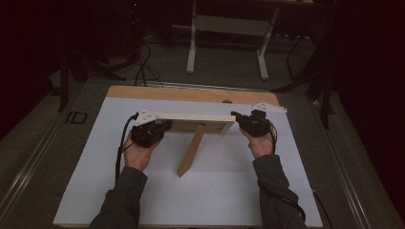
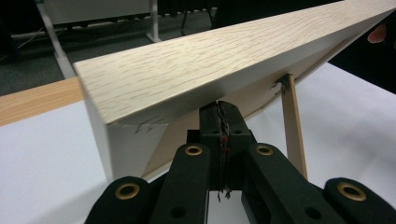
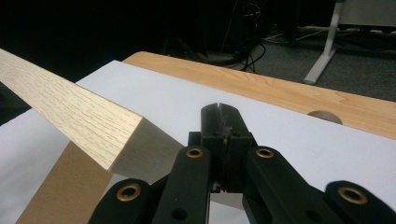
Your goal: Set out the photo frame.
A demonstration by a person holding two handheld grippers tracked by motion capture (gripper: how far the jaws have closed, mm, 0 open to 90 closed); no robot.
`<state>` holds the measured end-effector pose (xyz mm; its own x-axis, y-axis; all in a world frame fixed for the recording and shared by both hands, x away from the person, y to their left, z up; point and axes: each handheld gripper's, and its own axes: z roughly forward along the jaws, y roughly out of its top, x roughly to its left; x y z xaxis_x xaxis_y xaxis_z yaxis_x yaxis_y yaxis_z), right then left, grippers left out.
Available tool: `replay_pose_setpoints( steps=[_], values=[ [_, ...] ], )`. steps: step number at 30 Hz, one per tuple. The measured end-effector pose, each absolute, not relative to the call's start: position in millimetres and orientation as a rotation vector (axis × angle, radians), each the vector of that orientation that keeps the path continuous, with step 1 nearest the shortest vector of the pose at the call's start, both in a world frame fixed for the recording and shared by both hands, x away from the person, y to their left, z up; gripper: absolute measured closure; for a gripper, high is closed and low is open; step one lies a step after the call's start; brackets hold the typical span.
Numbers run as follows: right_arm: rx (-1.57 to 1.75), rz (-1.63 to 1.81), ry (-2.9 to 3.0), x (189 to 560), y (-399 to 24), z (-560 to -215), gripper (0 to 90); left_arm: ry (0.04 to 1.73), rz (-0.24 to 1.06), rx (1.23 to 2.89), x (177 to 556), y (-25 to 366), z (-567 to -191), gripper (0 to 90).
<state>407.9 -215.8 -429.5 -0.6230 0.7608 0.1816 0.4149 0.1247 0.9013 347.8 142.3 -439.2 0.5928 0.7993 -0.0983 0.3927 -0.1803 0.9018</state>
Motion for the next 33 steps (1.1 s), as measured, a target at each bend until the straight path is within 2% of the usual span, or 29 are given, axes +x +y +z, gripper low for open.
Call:
replay_pose_setpoints(
  steps=[33],
  values=[
    [1.089, 1.516, 2.125, 402.7, -215.2, -421.5, 89.6, 0.864, 0.465, 1.872, 357.9, 85.0, -431.9, 90.0]
  ],
)
